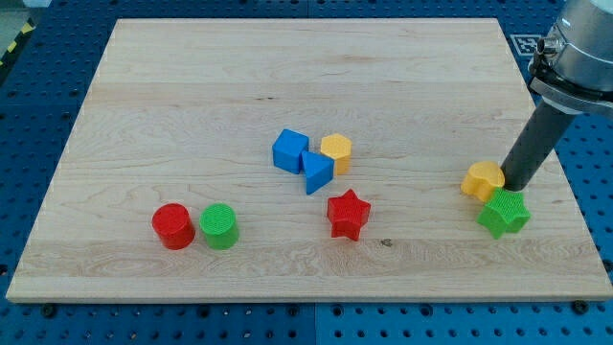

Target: Move the yellow heart closer to group of blocks

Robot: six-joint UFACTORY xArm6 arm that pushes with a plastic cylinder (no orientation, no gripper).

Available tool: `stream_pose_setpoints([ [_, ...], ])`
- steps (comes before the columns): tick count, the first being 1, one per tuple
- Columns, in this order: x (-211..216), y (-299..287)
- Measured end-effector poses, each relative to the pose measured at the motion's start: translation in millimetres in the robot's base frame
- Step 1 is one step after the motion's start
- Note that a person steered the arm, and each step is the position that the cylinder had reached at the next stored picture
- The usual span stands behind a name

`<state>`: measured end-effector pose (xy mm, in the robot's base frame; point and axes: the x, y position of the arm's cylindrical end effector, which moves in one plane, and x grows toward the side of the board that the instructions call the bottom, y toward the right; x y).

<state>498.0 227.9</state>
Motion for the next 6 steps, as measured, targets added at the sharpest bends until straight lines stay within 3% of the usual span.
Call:
stream_pose_setpoints([
  [2, 20.3, 0.0],
  [6, 1.9, -16.7],
])
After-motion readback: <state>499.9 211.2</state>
